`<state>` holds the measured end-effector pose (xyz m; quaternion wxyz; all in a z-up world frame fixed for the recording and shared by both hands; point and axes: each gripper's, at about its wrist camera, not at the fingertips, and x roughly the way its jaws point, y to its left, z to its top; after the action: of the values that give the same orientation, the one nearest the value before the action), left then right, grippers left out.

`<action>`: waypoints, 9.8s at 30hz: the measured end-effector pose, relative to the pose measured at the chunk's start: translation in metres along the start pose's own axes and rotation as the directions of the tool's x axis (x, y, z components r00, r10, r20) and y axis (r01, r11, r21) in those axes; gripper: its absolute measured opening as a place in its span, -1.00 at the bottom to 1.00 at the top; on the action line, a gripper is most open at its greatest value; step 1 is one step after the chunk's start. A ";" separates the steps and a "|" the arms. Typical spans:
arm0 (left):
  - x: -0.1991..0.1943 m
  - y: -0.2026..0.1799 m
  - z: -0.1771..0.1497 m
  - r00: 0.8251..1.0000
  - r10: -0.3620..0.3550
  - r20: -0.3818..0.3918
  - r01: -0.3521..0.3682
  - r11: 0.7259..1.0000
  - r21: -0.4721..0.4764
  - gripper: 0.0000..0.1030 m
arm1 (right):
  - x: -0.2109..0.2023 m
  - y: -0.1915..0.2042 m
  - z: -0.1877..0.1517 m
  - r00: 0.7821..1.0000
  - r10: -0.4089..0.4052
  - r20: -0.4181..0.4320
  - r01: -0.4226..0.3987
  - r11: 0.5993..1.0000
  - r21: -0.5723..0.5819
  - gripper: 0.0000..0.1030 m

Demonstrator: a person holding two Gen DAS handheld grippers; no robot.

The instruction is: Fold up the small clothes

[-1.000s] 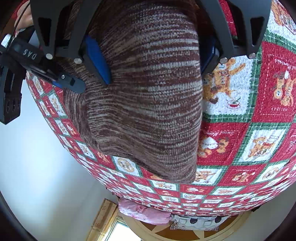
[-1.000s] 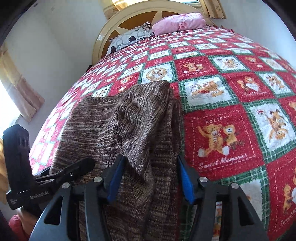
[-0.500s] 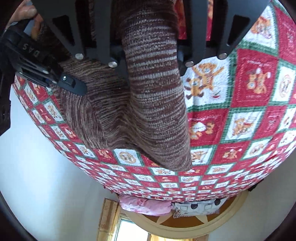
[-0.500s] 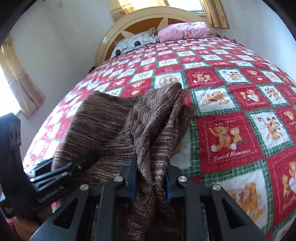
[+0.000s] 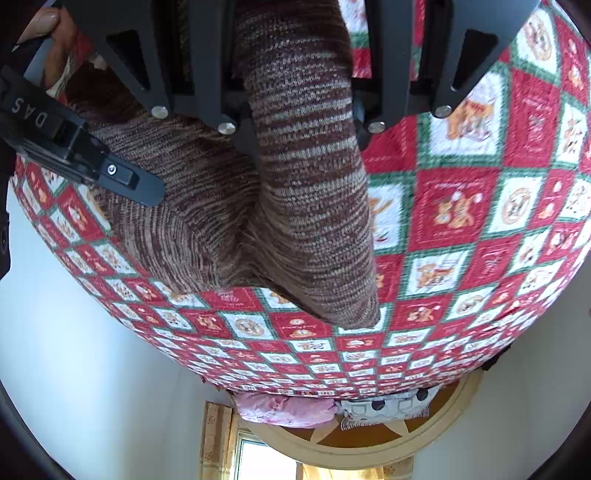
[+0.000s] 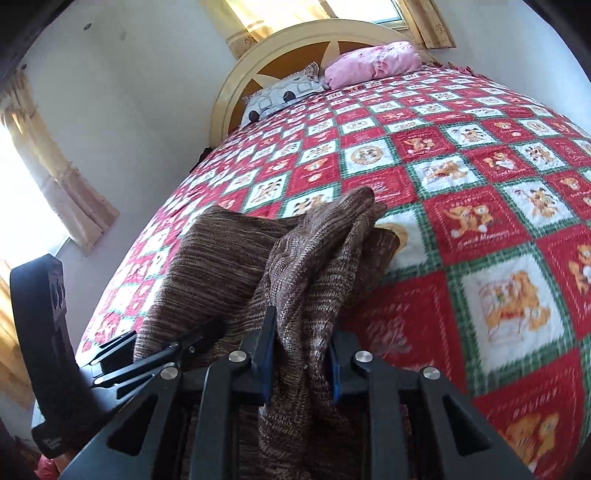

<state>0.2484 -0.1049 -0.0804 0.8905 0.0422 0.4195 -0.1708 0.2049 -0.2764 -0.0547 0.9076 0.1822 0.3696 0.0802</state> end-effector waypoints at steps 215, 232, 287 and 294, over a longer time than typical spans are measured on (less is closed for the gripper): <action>-0.258 0.123 -0.151 0.837 0.485 0.255 -0.435 0.871 -0.230 1.00 | -0.160 0.269 -0.166 0.935 -0.123 0.331 0.217 0.940 -0.264 0.43; -0.273 0.133 -0.150 0.813 0.507 0.284 -0.436 0.856 -0.278 1.00 | -0.167 0.270 -0.167 0.928 -0.113 0.355 0.217 0.939 -0.267 0.43; -0.276 0.128 -0.146 0.835 0.432 0.341 -0.377 0.900 -0.217 1.00 | -0.164 0.263 -0.170 0.930 -0.133 0.343 0.225 0.944 -0.243 0.43; -0.272 0.131 -0.145 0.843 0.433 0.320 -0.376 0.899 -0.224 1.00 | -0.161 0.261 -0.170 0.933 -0.136 0.334 0.223 0.945 -0.240 0.43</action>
<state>0.0263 0.1225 0.0244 0.9687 0.0296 0.2414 0.0491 -0.0315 -0.0347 0.0381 0.9745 0.0303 0.2218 0.0165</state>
